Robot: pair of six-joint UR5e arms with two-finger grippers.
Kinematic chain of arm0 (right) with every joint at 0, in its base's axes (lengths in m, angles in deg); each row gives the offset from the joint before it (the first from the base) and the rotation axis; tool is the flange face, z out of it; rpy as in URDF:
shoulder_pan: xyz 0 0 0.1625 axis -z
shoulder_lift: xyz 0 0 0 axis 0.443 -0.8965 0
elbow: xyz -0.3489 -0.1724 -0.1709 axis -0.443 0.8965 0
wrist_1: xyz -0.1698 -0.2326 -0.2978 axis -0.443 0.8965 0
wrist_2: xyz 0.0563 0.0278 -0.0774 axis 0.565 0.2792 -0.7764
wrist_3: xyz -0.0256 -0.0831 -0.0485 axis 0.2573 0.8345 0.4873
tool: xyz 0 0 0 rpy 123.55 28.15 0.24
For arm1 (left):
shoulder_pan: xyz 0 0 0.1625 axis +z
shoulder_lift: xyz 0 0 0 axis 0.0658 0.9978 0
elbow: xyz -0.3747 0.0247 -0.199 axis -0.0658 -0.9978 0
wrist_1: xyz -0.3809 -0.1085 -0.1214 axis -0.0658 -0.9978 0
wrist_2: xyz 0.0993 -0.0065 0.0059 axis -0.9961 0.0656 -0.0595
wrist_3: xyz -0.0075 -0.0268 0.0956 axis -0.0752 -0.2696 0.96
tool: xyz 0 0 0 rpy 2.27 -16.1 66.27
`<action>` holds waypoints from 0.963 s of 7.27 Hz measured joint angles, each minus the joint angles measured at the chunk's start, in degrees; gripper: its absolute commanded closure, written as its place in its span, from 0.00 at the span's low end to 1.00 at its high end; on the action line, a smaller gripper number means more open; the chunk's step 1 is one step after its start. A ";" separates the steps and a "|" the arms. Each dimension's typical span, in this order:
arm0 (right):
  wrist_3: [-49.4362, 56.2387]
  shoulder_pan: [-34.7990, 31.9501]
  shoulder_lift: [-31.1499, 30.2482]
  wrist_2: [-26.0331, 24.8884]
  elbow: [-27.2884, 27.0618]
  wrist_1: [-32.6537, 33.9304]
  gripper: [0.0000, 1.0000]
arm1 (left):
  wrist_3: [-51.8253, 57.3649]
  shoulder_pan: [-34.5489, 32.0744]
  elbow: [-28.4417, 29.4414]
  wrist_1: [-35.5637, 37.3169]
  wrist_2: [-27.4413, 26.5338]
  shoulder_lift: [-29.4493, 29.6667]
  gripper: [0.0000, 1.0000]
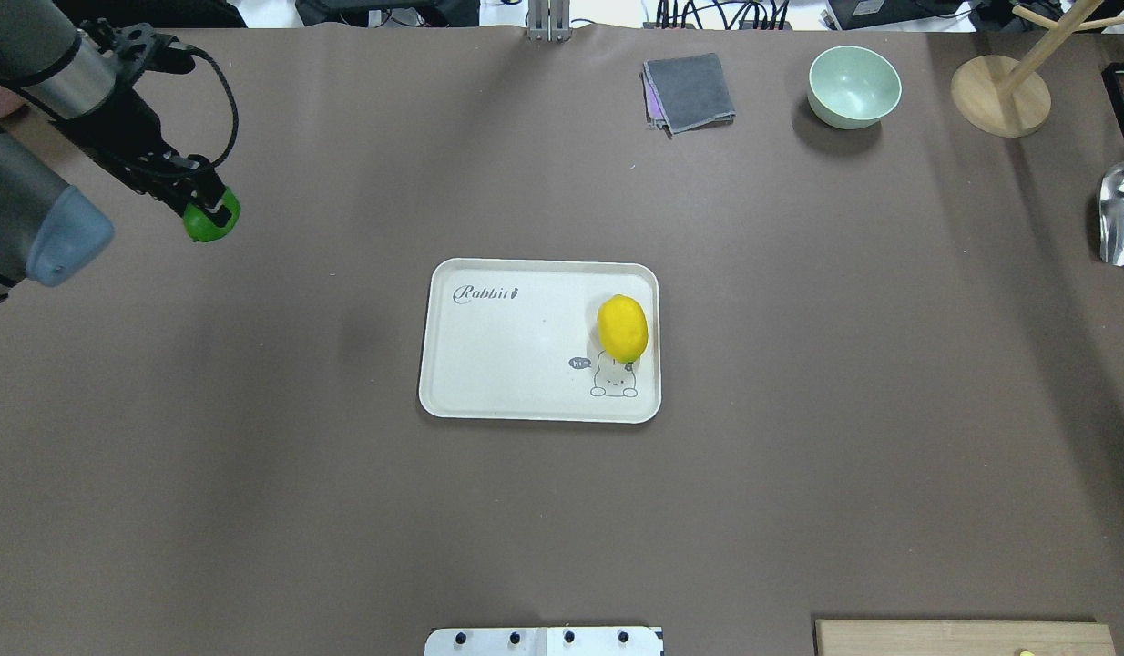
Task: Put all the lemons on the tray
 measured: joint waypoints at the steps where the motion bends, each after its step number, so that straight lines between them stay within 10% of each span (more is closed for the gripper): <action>1: 0.49 -0.96 -1.69 -0.68 -1.09 0.05 0.00 | -5.24 3.38 -0.13 0.06 -0.56 2.83 1.00; 5: 3.84 -3.96 -4.52 -1.93 -0.91 0.18 0.00 | -27.61 16.93 6.94 -11.04 -6.66 12.95 1.00; 6: 3.75 -4.08 -4.57 -1.94 -0.92 0.30 0.00 | -28.97 17.84 9.30 -12.59 -7.34 14.41 0.86; 7: 3.56 -4.11 -4.52 -1.80 -0.96 0.65 0.00 | -29.41 18.27 10.74 -13.60 -7.61 15.06 0.25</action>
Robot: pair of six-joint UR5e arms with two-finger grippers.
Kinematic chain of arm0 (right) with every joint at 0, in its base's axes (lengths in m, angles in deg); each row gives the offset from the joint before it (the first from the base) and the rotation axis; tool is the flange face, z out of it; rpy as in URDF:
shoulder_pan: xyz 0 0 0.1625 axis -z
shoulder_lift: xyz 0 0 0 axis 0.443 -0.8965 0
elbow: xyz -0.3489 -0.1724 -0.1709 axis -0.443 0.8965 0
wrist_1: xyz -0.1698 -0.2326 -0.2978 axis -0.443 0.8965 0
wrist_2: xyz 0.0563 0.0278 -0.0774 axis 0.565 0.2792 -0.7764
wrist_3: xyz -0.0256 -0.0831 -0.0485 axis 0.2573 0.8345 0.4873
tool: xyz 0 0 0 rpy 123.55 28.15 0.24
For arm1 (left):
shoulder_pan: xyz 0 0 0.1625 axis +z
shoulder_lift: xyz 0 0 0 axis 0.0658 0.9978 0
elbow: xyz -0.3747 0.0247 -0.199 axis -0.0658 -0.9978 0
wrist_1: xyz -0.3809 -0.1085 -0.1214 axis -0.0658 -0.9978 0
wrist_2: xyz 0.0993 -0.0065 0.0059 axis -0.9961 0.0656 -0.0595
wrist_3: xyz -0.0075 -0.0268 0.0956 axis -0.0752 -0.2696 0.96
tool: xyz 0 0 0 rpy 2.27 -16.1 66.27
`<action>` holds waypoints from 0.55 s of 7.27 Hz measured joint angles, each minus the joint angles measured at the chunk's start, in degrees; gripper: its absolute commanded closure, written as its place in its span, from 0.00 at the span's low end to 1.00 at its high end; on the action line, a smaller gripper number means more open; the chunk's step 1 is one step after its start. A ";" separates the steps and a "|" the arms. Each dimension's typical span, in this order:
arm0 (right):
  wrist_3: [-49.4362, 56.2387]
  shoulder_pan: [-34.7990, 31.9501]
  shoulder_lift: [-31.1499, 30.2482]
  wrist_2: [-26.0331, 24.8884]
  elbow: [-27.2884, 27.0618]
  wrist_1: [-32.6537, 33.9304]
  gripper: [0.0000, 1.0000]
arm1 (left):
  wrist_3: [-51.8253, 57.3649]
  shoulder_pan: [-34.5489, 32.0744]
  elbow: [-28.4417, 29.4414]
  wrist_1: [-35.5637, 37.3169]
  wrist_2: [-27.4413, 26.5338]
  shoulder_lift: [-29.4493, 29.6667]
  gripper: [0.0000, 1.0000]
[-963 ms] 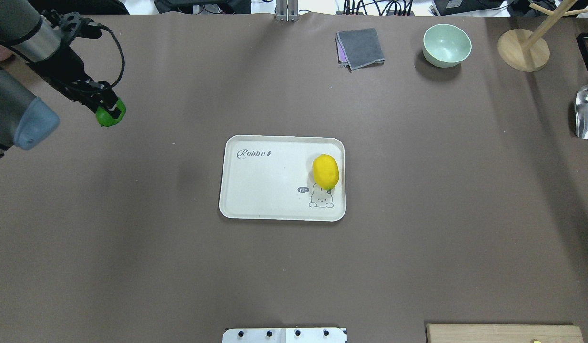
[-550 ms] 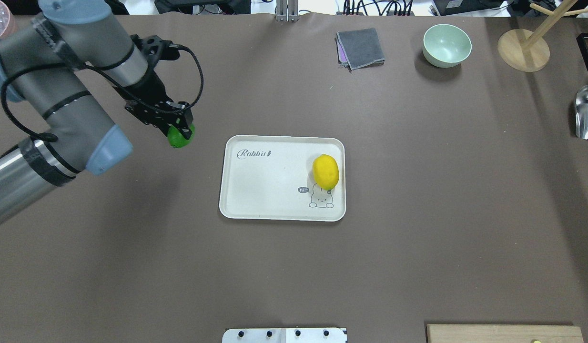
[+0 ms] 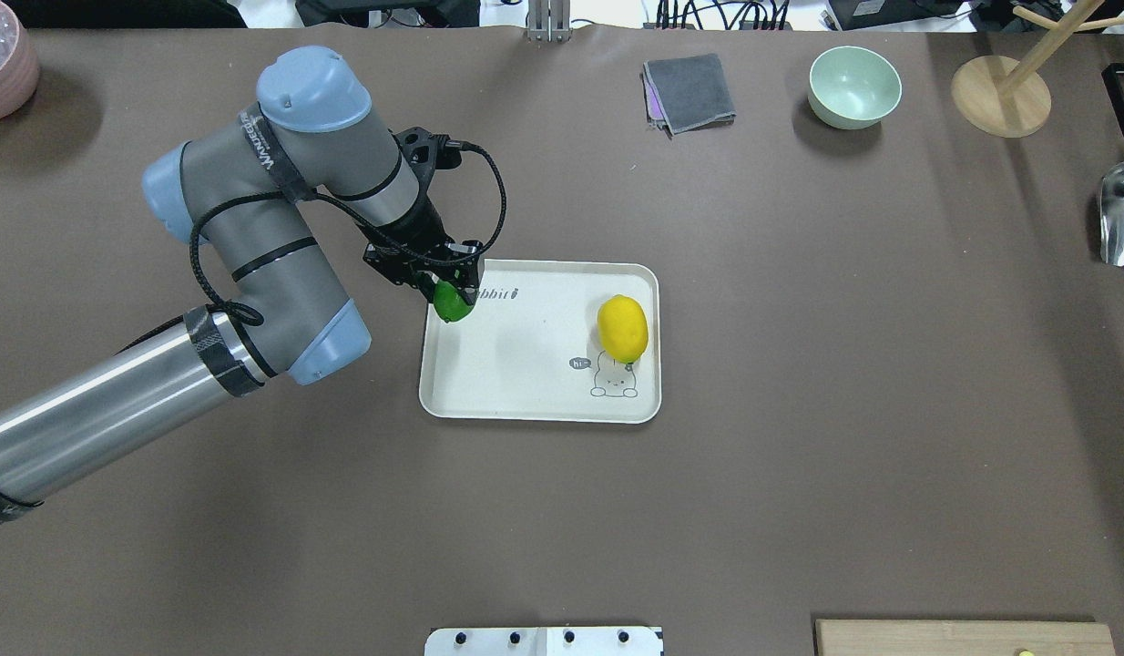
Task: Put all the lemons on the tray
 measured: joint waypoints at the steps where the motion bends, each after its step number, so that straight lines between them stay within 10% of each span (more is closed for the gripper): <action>1: -0.11 -0.02 0.05 0.27 -0.01 0.43 0.00 | -0.14 0.26 0.77 -0.99 -0.09 0.12 0.02; 4: -0.21 -0.34 0.02 2.23 -0.24 2.54 0.00 | -0.85 0.22 0.93 -2.55 -0.10 -0.03 0.01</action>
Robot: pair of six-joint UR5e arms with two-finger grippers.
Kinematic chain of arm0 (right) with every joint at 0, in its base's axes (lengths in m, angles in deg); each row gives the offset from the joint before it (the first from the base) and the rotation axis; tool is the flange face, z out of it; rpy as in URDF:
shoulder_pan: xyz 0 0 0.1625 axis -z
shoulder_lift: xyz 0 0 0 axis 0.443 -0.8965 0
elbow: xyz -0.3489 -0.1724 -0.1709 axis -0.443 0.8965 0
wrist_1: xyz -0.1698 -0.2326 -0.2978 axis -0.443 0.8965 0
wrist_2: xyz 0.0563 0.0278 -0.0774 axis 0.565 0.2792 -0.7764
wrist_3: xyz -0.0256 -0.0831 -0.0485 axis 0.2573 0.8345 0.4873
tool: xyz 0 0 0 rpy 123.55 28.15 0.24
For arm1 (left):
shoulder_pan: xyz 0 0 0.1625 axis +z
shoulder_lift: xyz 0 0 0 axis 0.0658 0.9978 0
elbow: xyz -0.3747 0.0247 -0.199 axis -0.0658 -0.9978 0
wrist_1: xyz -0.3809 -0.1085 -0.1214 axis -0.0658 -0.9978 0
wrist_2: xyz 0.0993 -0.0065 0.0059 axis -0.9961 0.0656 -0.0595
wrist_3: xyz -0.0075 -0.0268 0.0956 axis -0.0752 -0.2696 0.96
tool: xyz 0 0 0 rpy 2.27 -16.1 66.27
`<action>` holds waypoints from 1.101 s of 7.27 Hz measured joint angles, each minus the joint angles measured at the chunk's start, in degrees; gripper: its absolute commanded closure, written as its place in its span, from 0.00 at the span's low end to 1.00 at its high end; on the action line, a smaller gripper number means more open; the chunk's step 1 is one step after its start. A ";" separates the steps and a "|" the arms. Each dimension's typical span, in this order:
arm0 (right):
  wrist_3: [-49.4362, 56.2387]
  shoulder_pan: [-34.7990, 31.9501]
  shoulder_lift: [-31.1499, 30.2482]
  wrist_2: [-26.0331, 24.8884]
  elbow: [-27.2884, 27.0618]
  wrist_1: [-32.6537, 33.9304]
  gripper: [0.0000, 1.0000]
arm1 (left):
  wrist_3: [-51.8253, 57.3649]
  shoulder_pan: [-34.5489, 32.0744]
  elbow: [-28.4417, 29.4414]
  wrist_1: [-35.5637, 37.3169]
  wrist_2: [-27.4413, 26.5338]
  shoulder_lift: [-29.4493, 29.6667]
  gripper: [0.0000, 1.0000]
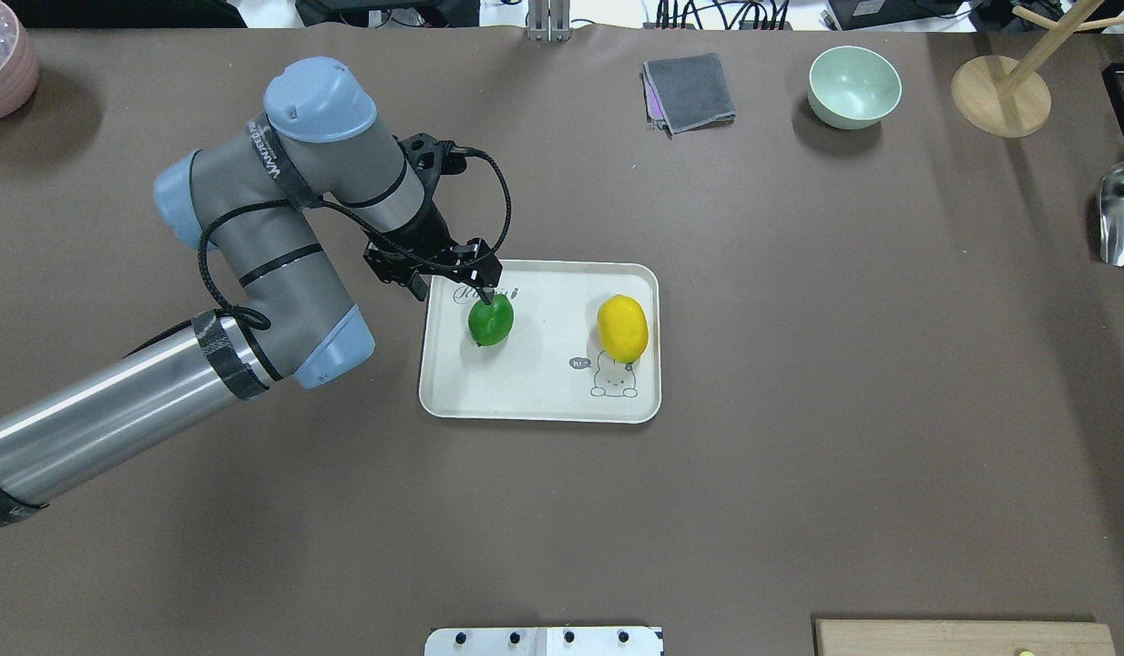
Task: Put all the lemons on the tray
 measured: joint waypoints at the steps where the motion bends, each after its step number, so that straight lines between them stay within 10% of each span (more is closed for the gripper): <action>1: -0.25 -0.18 0.01 1.25 -0.08 0.83 0.00 | 0.05 -1.29 -0.19 0.20 -0.04 -0.26 0.01; 8: -1.65 -0.31 0.20 3.49 0.01 1.21 0.00 | 33.73 -30.62 -3.70 10.58 -2.68 -16.84 0.01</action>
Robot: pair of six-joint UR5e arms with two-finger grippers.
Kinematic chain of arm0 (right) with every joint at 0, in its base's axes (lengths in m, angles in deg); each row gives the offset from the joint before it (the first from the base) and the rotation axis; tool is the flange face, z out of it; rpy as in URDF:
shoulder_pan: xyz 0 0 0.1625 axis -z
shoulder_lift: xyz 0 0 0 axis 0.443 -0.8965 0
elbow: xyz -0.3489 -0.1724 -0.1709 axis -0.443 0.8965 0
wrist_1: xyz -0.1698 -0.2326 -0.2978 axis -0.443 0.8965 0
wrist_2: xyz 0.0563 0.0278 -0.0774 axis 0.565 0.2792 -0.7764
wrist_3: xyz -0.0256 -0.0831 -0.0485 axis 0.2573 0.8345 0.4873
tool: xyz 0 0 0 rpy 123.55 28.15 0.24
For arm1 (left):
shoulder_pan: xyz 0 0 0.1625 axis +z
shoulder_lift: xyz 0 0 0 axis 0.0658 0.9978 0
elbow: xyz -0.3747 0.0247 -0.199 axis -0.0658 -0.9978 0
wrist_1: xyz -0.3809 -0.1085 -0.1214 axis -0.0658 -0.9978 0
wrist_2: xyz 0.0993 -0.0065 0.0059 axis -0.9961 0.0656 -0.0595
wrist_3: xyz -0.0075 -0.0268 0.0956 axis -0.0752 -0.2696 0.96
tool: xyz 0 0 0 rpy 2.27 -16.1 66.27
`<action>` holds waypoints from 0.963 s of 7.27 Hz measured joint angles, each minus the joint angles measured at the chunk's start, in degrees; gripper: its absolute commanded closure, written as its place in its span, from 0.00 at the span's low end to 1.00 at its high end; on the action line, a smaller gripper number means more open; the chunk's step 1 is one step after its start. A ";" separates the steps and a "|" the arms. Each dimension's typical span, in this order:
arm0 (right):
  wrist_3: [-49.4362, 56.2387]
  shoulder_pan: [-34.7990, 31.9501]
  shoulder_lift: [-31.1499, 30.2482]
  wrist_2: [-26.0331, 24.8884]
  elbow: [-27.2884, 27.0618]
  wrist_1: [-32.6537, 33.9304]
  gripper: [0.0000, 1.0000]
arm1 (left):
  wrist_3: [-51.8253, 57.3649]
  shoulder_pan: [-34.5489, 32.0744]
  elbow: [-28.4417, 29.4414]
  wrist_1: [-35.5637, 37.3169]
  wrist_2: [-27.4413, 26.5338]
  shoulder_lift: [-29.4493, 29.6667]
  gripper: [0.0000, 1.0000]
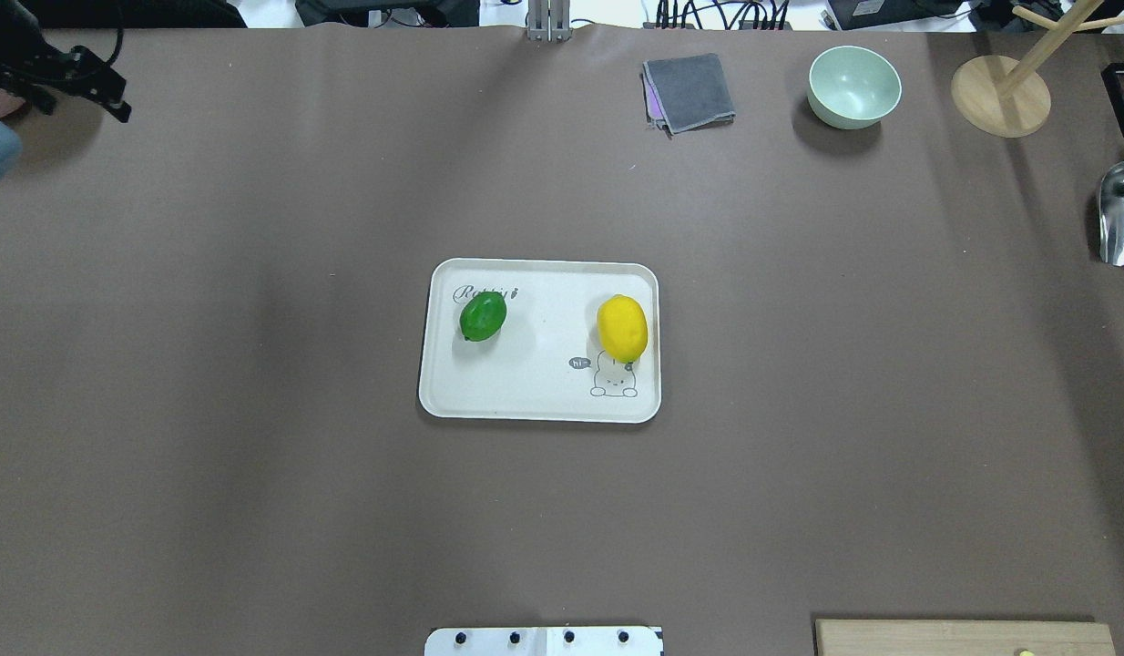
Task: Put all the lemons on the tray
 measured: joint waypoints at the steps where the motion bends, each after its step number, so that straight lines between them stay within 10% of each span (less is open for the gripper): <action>1: 0.00 0.00 -0.04 0.00 0.04 -0.12 0.00 | 6.56 -1.71 -0.48 1.23 -2.26 -3.20 0.01; 7: 0.01 0.00 -0.12 -0.38 -0.29 -0.42 0.00 | 24.34 -13.84 -11.98 2.98 -1.35 -25.91 0.01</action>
